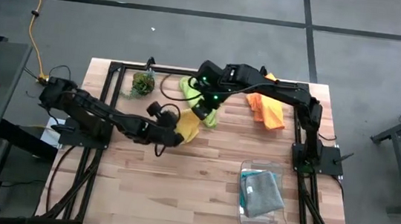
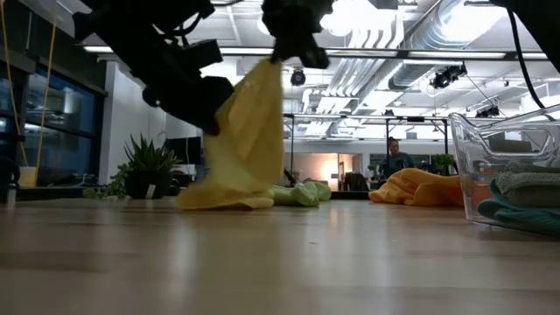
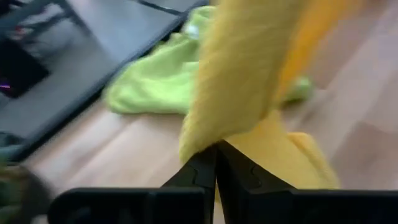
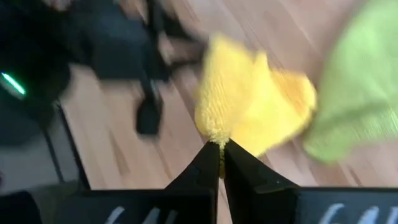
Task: Fold microfiber towels
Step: Fold the yellow microfiber cloth
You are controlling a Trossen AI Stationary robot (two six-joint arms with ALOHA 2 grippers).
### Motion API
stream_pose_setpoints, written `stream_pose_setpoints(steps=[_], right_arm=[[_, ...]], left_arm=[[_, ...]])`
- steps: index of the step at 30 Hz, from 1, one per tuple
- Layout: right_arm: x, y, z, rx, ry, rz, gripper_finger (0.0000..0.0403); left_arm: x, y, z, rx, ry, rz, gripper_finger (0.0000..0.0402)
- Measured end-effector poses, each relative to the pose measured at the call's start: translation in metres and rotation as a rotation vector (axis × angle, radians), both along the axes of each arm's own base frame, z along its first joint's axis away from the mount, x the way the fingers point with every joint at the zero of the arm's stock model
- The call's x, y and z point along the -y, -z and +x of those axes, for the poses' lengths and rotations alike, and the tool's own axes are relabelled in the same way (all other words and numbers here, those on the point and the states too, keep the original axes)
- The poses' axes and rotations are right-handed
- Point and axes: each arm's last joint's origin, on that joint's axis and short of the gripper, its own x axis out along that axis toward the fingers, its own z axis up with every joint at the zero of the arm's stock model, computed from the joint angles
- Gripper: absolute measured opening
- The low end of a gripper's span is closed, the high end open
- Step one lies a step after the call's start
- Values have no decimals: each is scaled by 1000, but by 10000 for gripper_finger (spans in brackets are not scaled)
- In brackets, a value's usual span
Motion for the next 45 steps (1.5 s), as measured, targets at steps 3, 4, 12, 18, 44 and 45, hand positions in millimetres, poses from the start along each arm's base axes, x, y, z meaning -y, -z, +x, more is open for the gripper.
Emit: stream_pose_setpoints(steps=[3,4,12,18,44,45], right_arm=[[-7,5,-7,-98,-31,9,0],[-11,6,-7,-109,-45,11,0],[-45,7,-3,-120,-163,61,0],[-60,7,-6,-119,-279,183,0],[26,106,76,82,-66,277,0],[29,113,79,93,-71,298,0]], left_arm=[[-10,-11,-9,-36,-21,32,0],[-15,-16,-10,-42,-18,47,0],[-56,-45,-24,-229,179,127,0],[-63,-44,-35,-357,599,-1,0],[57,-44,-49,-148,567,-208,0],[60,-44,-47,-126,575,-208,0]])
